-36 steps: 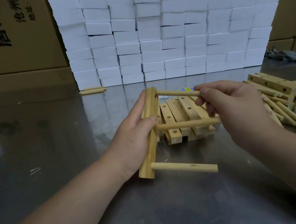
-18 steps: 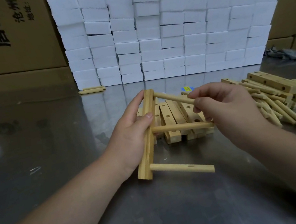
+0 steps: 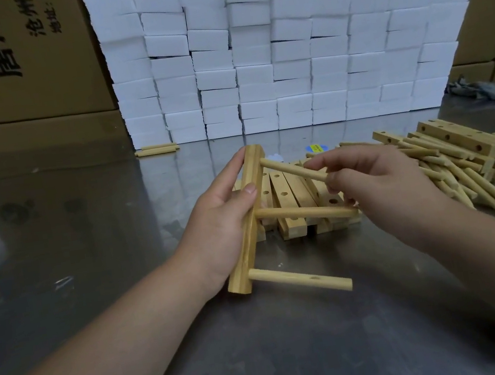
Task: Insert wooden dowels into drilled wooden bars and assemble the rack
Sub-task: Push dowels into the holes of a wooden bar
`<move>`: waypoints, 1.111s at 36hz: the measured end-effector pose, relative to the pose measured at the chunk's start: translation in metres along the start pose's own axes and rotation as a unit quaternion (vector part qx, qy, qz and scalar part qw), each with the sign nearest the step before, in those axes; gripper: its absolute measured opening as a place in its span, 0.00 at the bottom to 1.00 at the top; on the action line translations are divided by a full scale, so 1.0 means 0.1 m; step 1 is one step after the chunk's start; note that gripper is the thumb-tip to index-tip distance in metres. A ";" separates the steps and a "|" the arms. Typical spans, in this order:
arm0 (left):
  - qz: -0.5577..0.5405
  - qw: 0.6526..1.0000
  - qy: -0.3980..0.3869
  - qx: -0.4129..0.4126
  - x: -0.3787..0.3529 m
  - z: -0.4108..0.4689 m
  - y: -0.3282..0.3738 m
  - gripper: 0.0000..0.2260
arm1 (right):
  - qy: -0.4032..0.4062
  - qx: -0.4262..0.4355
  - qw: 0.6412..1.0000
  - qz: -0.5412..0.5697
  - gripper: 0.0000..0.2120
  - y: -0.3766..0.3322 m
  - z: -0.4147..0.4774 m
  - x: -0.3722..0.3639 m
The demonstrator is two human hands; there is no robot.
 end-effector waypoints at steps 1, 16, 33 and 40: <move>0.002 1.000 0.000 -0.001 0.00 0.00 0.00 0.19 | 0.000 0.002 1.000 -0.003 0.17 0.01 0.00 -0.01; 0.019 0.999 -0.017 -0.024 0.00 0.00 0.00 0.19 | -0.014 0.129 0.983 -0.127 0.16 -0.05 0.01 0.08; 0.024 0.997 -0.046 -0.063 -0.03 -0.01 0.00 0.21 | 0.018 0.154 0.972 -0.174 0.15 -0.08 -0.04 0.08; 0.019 0.995 -0.060 -0.078 -0.01 -0.01 0.00 0.22 | -0.034 0.037 0.997 -0.057 0.13 -0.06 -0.02 0.07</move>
Point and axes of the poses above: each hand's wrist, its own z-axis towards the middle knuckle, its own x-axis out of the back of the hand, y = z × x, the point moved 1 cm from there along z, towards the middle knuckle, and after that the axes turned 15 degrees about -x, right-handed, at the moved point
